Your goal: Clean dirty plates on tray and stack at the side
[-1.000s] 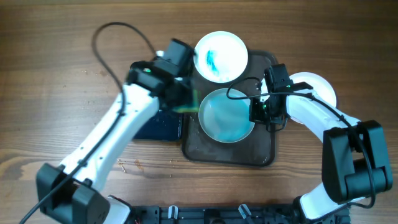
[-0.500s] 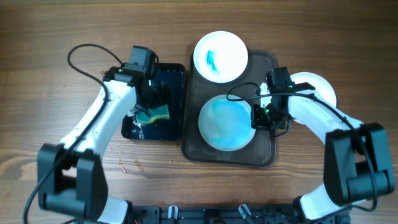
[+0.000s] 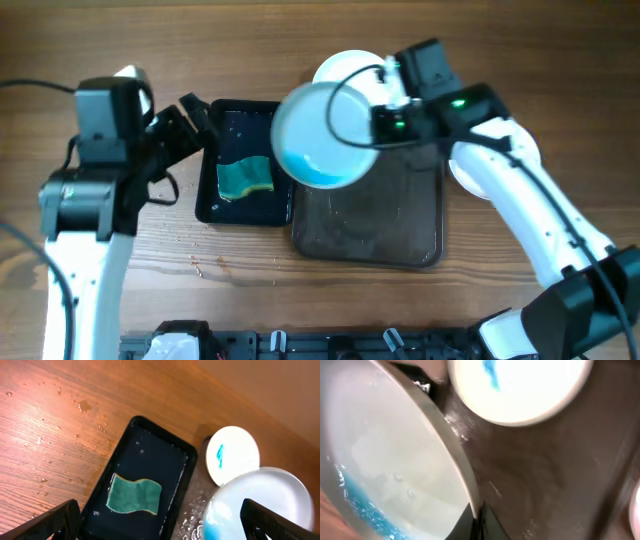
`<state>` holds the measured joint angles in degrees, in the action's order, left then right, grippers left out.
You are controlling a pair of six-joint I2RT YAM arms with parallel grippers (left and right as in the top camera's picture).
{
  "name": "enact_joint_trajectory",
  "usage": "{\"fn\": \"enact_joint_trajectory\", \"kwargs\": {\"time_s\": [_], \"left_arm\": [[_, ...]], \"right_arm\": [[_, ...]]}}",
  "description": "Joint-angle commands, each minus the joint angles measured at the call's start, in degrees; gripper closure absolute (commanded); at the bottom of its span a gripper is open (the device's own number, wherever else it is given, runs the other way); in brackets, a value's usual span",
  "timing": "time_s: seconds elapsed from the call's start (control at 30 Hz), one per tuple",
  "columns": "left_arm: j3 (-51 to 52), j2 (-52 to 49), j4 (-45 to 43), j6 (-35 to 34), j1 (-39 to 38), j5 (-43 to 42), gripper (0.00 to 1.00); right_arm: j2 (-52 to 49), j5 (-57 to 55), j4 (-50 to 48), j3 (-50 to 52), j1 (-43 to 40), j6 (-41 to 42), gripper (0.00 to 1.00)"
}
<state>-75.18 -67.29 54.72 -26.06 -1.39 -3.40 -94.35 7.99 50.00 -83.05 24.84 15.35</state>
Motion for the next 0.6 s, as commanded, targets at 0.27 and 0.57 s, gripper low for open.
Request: {"fn": "enact_joint_trajectory", "kwargs": {"time_s": [0.27, 0.57], "left_arm": [[-0.92, 3.21, 5.81, -0.07, 0.55, -1.7, 0.0], [-0.92, 3.21, 5.81, -0.07, 0.55, -1.7, 0.0]], "right_arm": [[-10.1, -45.09, -27.69, -1.44, 20.13, -12.24, 0.96], [-9.68, -65.48, -38.97, -1.44, 29.33, -30.21, 0.96]]}}
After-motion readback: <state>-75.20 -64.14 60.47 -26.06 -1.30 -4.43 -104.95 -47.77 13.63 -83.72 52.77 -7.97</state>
